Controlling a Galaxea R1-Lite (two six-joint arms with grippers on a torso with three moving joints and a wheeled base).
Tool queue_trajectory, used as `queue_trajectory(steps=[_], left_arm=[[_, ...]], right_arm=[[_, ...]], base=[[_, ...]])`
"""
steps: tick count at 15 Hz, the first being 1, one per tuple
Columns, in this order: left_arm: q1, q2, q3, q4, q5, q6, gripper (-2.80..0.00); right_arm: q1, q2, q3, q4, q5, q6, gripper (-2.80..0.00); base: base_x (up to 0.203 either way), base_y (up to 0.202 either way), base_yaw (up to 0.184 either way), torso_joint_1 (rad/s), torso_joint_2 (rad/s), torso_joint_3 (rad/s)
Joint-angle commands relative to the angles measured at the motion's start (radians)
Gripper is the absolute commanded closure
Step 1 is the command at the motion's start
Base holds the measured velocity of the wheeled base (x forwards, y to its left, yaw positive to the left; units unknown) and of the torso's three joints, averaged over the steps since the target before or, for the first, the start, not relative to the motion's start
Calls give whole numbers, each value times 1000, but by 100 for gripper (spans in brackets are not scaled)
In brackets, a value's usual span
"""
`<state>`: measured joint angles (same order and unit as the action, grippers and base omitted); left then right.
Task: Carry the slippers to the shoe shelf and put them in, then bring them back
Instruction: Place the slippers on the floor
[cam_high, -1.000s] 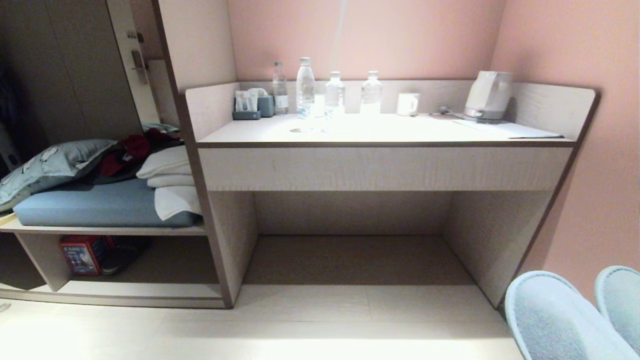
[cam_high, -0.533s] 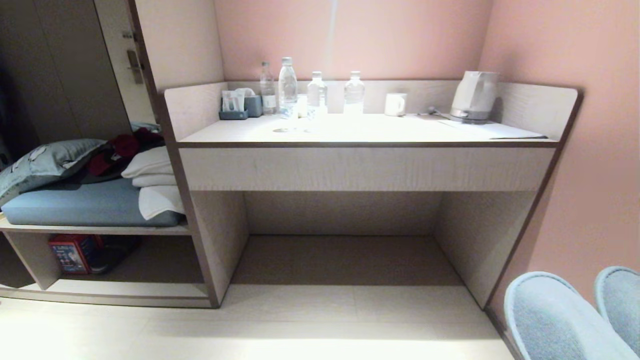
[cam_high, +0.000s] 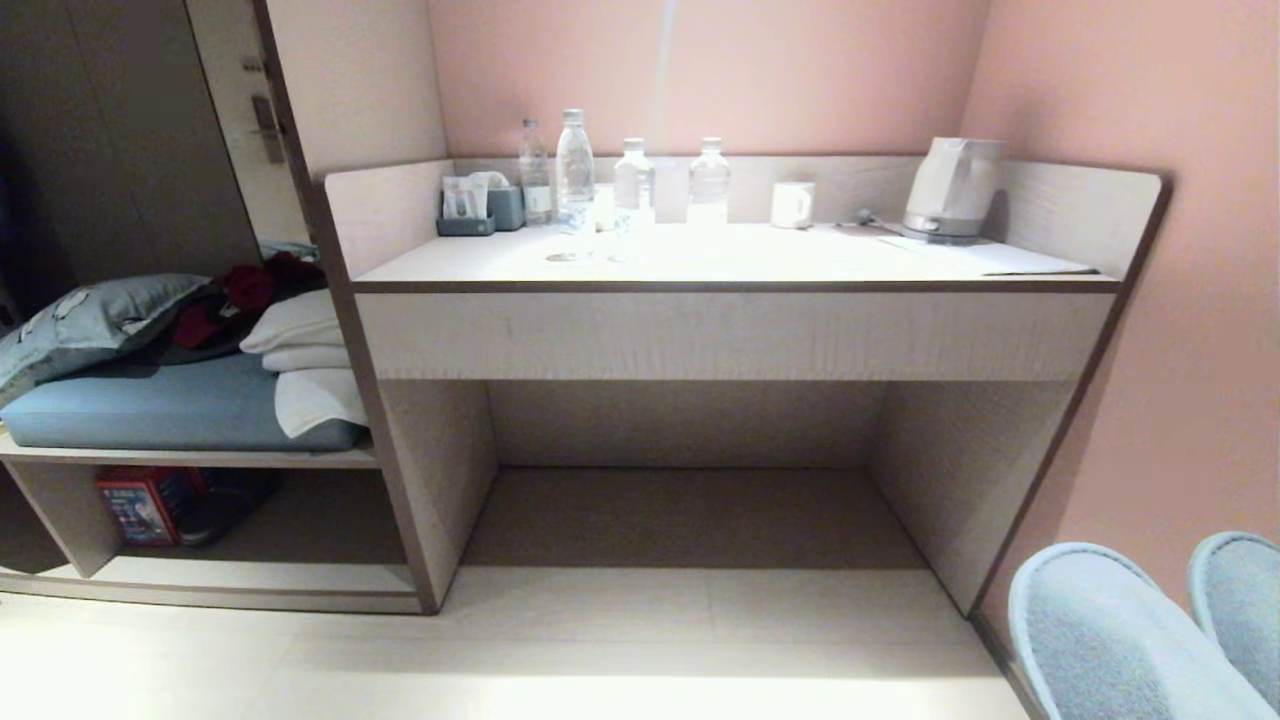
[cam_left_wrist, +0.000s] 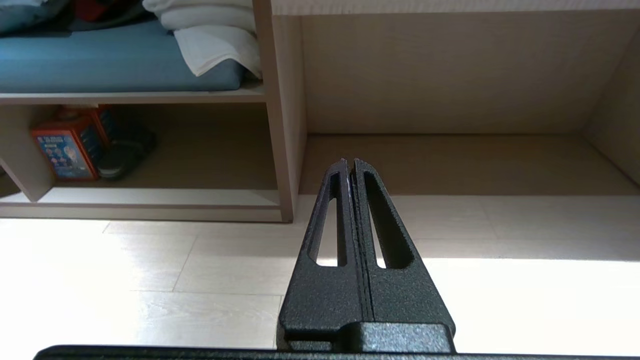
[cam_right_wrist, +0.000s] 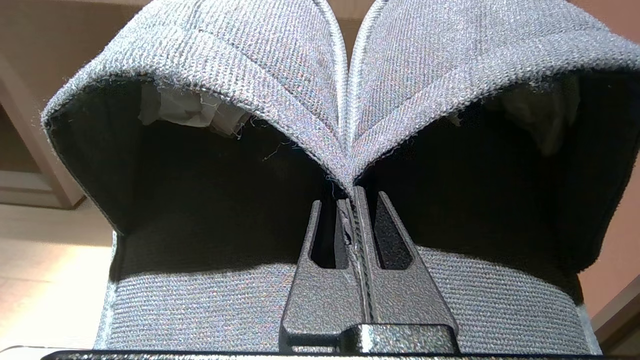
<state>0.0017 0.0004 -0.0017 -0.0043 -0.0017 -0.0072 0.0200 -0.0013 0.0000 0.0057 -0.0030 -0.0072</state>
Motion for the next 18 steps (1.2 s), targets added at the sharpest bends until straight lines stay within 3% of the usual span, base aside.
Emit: queue_trajectory(steps=[1, 18], left_arm=[[0, 0, 0, 0, 0, 0, 0], [0, 1, 0, -2, -1, -8, 0]], right_arm=[[1, 1, 0, 0, 0, 0, 0], [1, 1, 0, 0, 0, 0, 0]], base=[[0, 0, 0, 1, 1, -174], [0, 0, 0, 2, 3, -195]])
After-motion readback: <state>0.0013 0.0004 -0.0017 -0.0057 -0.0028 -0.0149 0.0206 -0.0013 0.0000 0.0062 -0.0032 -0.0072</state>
